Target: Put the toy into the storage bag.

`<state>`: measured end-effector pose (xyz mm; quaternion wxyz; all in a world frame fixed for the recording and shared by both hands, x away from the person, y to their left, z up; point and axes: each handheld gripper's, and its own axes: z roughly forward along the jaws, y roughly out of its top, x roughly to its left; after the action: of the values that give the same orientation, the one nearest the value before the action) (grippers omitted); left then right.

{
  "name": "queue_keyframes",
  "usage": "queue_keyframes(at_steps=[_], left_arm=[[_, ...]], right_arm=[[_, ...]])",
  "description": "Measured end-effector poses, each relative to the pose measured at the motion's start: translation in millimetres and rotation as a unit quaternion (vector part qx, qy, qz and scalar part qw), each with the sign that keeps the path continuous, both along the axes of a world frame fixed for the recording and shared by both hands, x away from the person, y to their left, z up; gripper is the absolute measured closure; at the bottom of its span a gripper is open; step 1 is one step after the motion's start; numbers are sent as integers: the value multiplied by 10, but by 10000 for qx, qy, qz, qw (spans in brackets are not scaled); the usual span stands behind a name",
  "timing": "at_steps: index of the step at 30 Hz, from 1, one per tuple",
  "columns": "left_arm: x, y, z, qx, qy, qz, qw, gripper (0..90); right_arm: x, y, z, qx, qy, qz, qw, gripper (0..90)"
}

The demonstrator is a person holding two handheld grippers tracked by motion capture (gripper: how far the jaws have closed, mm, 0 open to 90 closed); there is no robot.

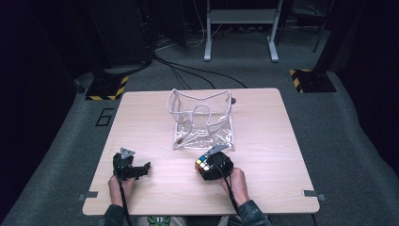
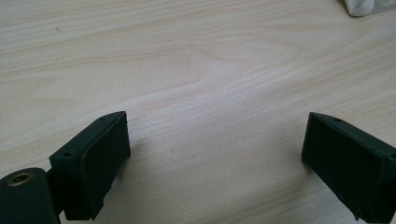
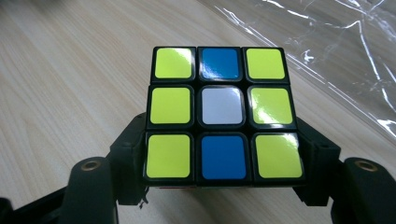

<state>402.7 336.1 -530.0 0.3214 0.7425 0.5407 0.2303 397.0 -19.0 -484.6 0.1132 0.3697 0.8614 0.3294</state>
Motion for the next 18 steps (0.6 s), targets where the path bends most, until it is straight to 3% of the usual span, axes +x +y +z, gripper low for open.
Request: queue_keyframes(at_steps=[9, 18], left_arm=[[-1, -4, -4, -20, -16, 16, 10000, 77], [-1, -4, -4, -14, -22, 16, 10000, 77]], right_arm=[[16, -109, 109, 38, -117, -82, 9999, 333], [64, -235, 252, 252, -203, -299, 9990, 333]])
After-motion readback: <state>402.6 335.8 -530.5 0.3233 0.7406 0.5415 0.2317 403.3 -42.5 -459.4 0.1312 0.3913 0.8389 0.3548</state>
